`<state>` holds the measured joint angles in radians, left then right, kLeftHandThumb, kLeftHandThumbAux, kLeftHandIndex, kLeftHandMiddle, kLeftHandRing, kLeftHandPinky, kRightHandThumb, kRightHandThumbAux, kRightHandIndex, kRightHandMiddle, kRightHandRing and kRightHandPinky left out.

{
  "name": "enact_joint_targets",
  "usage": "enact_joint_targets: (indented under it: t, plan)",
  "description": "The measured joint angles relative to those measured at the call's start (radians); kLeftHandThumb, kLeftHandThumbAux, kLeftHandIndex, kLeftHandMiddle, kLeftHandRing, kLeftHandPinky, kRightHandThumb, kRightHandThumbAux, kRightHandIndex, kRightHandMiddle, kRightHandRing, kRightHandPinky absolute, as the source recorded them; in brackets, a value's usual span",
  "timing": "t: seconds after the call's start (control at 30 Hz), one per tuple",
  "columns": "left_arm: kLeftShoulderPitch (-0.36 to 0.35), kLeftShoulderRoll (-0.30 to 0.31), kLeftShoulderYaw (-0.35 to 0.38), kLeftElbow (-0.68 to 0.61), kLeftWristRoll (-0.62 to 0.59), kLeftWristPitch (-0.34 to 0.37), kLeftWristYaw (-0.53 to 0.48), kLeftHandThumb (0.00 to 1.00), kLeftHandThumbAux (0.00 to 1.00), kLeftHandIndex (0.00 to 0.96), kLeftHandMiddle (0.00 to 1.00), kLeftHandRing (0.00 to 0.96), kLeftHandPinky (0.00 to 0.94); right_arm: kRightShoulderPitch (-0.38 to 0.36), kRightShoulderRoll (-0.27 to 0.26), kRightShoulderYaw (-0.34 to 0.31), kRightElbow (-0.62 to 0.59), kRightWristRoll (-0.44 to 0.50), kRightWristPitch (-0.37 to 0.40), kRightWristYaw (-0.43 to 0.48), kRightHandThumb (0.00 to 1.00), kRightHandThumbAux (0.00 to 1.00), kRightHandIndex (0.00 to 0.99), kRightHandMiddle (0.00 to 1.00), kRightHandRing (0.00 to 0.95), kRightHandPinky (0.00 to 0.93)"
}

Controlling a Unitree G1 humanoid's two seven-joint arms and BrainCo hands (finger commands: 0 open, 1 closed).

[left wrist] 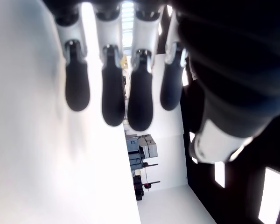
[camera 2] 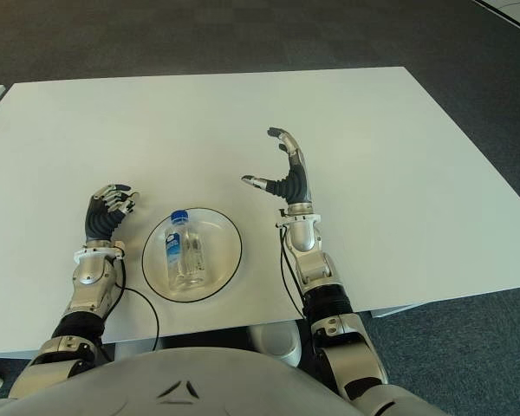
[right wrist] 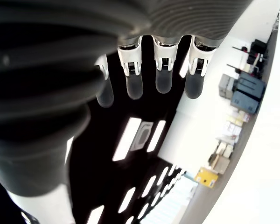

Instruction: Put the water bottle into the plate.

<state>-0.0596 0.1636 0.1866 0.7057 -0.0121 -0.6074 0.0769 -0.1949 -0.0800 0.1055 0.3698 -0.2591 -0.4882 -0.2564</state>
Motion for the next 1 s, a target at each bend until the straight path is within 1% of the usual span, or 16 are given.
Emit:
enact_joint_targets:
  t: [0.1,0.13,0.17,0.2,0.27,0.33,0.4,0.5,0.63,0.77,0.97,1.0]
  plan:
    - [0.0,0.0,0.001,0.0,-0.005,0.001,-0.002,0.703,0.719,0.433,0.626,0.611,0.598,0.003,0.008,-0.009,0.018,0.03,0.001,0.022,0.264,0.994,0.297,0.309,0.303,0.362]
    - [0.0,0.0,0.001,-0.001,-0.007,0.001,-0.002,0.703,0.719,0.433,0.623,0.608,0.593,0.002,0.01,-0.014,0.028,0.039,0.0,0.029,0.221,0.995,0.312,0.326,0.32,0.377]
    - [0.0,0.0,0.001,0.0,-0.007,0.001,-0.002,0.703,0.719,0.433,0.622,0.607,0.591,0.0,0.012,-0.019,0.045,0.052,-0.005,0.037,0.204,0.996,0.317,0.332,0.327,0.382]
    - [0.0,0.0,0.001,0.0,-0.007,0.0,-0.002,0.702,0.719,0.433,0.619,0.605,0.59,-0.003,0.014,-0.025,0.063,0.061,-0.01,0.041,0.165,0.997,0.331,0.349,0.345,0.399]
    - [0.0,0.0,0.001,0.0,-0.007,-0.003,-0.002,0.702,0.719,0.433,0.618,0.604,0.593,-0.013,0.019,-0.04,0.117,0.081,-0.033,0.049,0.112,0.998,0.353,0.374,0.375,0.422]
    - [0.0,0.0,0.0,0.0,-0.007,-0.007,-0.002,0.702,0.719,0.433,0.618,0.605,0.595,-0.02,0.022,-0.052,0.175,0.099,-0.063,0.054,0.085,0.998,0.371,0.39,0.397,0.435]
    - [0.0,0.0,0.0,0.0,-0.008,-0.007,-0.002,0.702,0.719,0.433,0.619,0.605,0.597,-0.024,0.025,-0.062,0.218,0.108,-0.09,0.057,0.07,0.998,0.381,0.4,0.41,0.442]
    - [0.001,0.0,0.0,0.0,-0.008,-0.007,-0.002,0.702,0.719,0.433,0.616,0.602,0.585,-0.032,0.031,-0.072,0.27,0.115,-0.138,0.058,0.058,0.998,0.423,0.424,0.433,0.451]
    - [0.001,0.0,-0.005,0.0,-0.007,-0.007,-0.011,0.702,0.719,0.433,0.606,0.592,0.568,-0.052,0.042,-0.086,0.327,0.117,-0.194,0.052,0.07,0.998,0.466,0.443,0.449,0.46]
    - [0.003,-0.001,-0.005,-0.011,-0.01,0.008,-0.011,0.703,0.718,0.433,0.602,0.585,0.564,-0.071,0.047,-0.09,0.37,0.113,-0.21,0.038,0.1,0.998,0.481,0.45,0.457,0.472]
    - [0.005,-0.012,-0.003,-0.03,-0.008,0.032,0.0,0.704,0.717,0.433,0.599,0.581,0.562,-0.092,0.05,-0.092,0.422,0.098,-0.211,-0.006,0.201,0.998,0.51,0.458,0.48,0.502]
    - [0.005,-0.015,-0.002,-0.031,-0.008,0.033,0.006,0.704,0.716,0.433,0.598,0.577,0.559,-0.094,0.051,-0.092,0.429,0.097,-0.211,-0.012,0.445,0.871,0.47,0.462,0.485,0.51]
